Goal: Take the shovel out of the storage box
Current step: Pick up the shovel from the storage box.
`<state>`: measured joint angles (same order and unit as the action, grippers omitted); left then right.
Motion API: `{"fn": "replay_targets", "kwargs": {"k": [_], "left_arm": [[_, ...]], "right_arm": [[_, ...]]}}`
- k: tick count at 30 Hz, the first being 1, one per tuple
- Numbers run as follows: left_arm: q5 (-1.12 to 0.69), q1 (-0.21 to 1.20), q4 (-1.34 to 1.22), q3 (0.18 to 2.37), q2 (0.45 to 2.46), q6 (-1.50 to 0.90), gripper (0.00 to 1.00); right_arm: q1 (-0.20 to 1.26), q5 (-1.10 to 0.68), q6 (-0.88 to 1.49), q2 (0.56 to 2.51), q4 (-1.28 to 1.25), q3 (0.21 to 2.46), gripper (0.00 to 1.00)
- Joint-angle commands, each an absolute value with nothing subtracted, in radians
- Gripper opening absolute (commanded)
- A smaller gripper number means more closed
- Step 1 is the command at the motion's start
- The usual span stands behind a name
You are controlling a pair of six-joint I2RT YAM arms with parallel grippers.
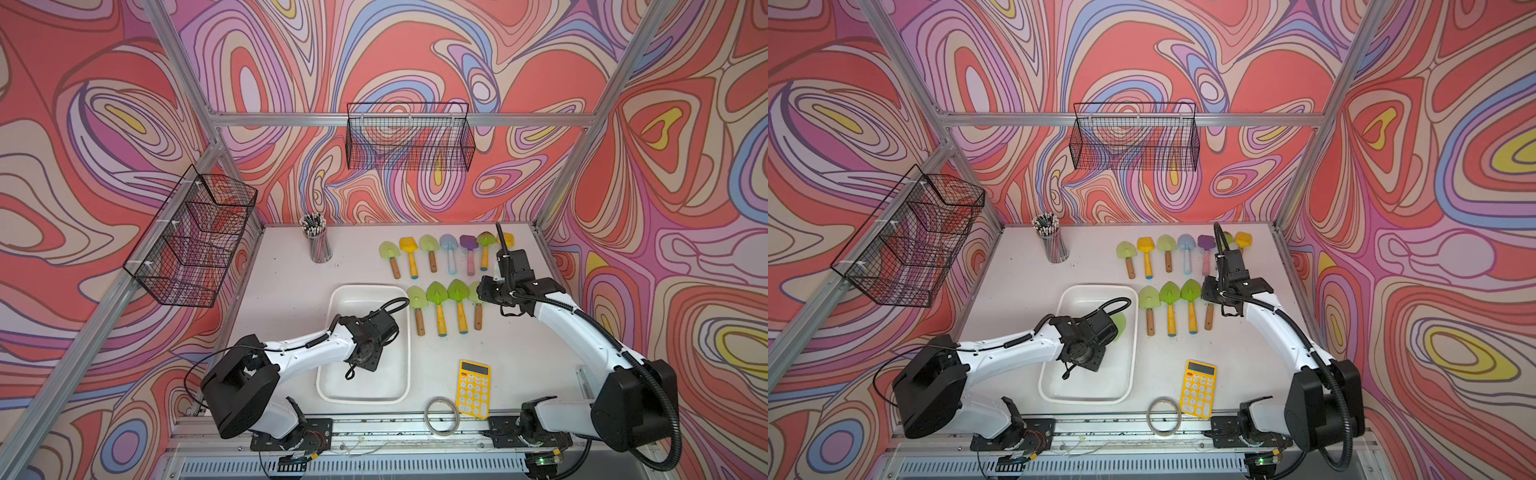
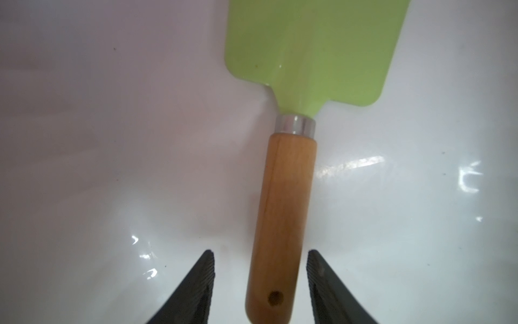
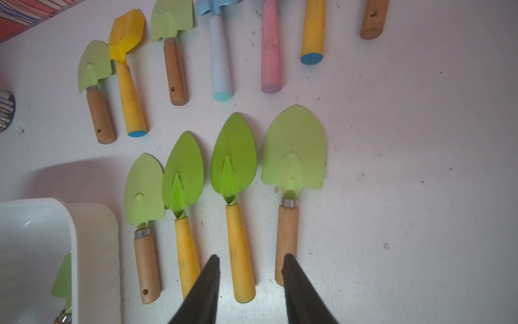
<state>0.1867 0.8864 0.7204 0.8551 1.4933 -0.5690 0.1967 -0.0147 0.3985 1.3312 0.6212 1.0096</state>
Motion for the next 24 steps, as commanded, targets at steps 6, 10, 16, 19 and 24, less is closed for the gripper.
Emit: {"fn": "replay_targets", "kwargs": {"k": [6, 10, 16, 19, 24], "left_arm": [[0.271, 0.912, 0.790, 0.900, 1.547, -0.551, 0.50], [0.261, 0.912, 0.778, 0.894, 1.561, -0.545, 0.48], [0.223, 0.912, 0.738, 0.891, 1.582, -0.527, 0.28], [0.216, 0.911, 0.742, 0.900, 1.576, -0.528, 0.09], [0.207, 0.911, 0.768, 0.923, 1.512, -0.543, 0.00]], "right_arm": [[0.193, -0.017, 0.398, 1.307, 0.630, 1.005, 0.39], [0.193, -0.016, 0.397, 1.302, 0.631, 1.003, 0.39], [0.194, -0.018, 0.399, 1.297, 0.631, 1.003, 0.39], [0.194, -0.014, 0.399, 1.290, 0.636, 1.004, 0.39], [0.194, -0.024, 0.403, 1.269, 0.635, 1.005, 0.38]]}}
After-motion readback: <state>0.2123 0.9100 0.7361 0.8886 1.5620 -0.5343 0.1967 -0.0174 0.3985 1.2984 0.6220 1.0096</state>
